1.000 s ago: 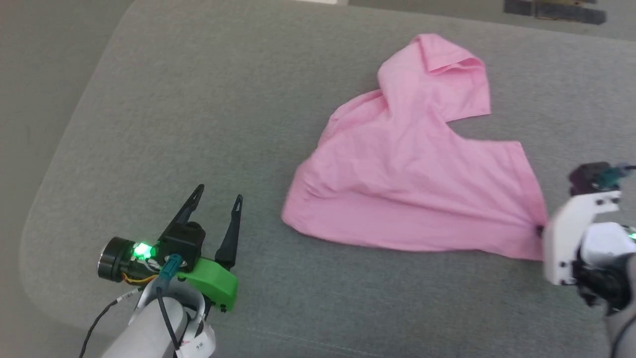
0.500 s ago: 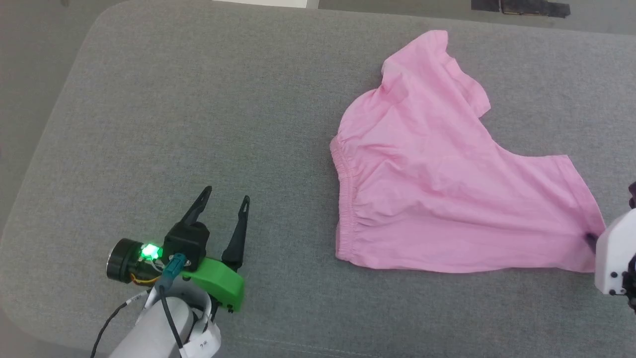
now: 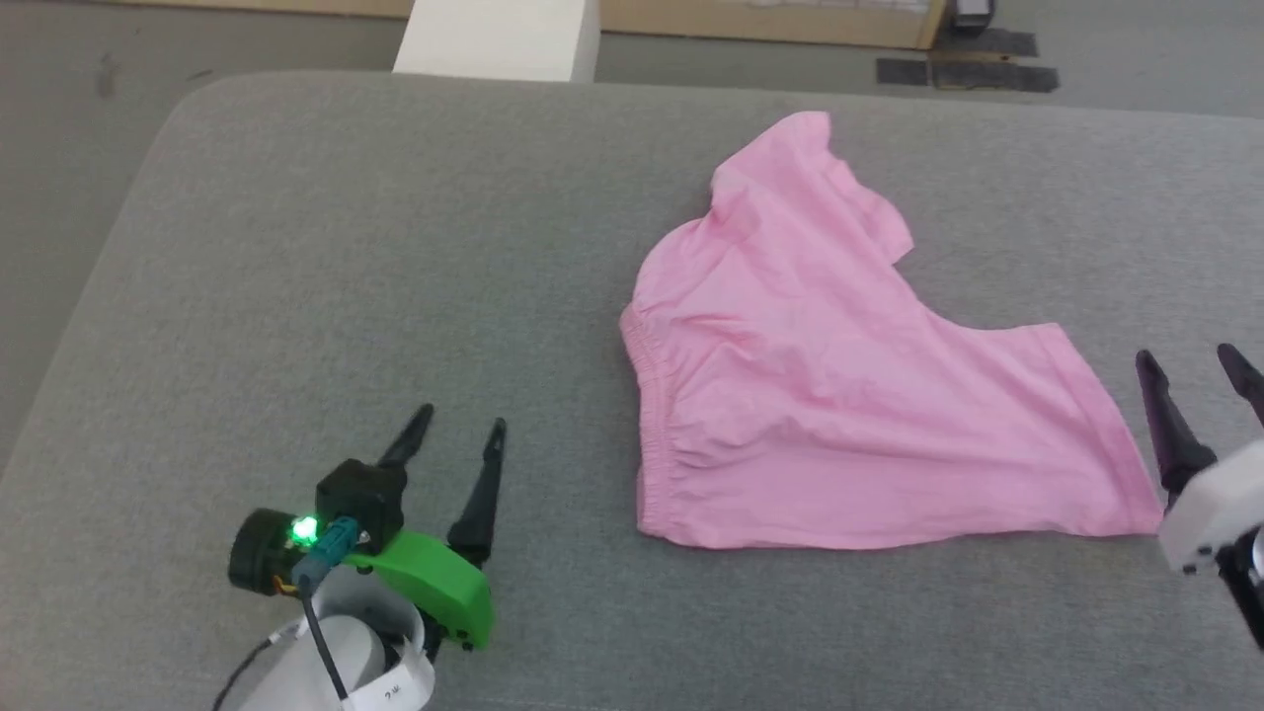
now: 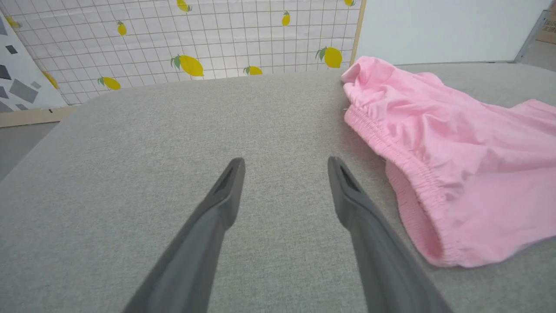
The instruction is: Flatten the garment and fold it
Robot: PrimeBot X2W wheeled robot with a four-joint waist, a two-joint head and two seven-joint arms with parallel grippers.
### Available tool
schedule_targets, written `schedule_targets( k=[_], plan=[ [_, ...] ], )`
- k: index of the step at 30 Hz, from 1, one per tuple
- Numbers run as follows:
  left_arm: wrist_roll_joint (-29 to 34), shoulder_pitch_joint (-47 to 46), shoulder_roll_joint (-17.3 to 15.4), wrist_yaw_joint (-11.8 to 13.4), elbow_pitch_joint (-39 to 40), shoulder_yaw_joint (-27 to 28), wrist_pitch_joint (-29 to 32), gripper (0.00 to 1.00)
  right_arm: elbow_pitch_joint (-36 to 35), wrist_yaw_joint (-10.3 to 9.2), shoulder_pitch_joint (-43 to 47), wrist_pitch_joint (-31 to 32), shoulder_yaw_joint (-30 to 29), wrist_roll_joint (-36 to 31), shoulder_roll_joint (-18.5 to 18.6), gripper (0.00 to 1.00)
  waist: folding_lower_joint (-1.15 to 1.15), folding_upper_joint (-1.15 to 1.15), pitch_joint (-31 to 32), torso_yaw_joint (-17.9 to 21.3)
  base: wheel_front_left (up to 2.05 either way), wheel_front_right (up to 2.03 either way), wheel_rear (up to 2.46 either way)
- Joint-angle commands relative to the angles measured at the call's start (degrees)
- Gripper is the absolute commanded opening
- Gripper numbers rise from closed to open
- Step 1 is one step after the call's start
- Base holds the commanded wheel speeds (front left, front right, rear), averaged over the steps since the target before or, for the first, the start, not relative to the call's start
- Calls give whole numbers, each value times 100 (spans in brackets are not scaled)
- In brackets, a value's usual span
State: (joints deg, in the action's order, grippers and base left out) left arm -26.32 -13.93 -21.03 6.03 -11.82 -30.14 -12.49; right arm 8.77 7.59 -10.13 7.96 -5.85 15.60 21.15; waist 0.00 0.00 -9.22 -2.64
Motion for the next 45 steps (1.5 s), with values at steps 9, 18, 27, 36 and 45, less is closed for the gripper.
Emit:
schedule_targets(
  k=[9, 18, 27, 36, 45],
  plan=[
    [-337, 213, -73, -593, 460, -572, 1077, 100, -432, -10, 847, -1543, -840, -786, -1023, 100, 0, 0, 78, 321, 0, 0, 0],
    [-774, 3, 28, -730, 610, -966, 2582, 100, -650, -10, 1073, -1613, -1054, -1212, -1598, 100, 0, 0, -244, 545, 0, 0, 0],
    [-823, -411, 72, -429, 525, -932, 3297, 100, -618, -10, 968, -1627, -1038, -1293, -1654, 100, 0, 0, -512, 660, 0, 0, 0],
    [-766, -509, 43, -190, 307, -873, 3398, 100, -504, -10, 904, -1664, -1006, -1341, -1706, 100, 0, 0, -693, 697, 0, 0, 0],
    [-849, -495, 38, -291, 102, -1056, 3695, 0, -438, -10, 808, -1600, -967, -1378, -1651, 100, 0, 0, -746, 616, 0, 0, 0]
  ],
)
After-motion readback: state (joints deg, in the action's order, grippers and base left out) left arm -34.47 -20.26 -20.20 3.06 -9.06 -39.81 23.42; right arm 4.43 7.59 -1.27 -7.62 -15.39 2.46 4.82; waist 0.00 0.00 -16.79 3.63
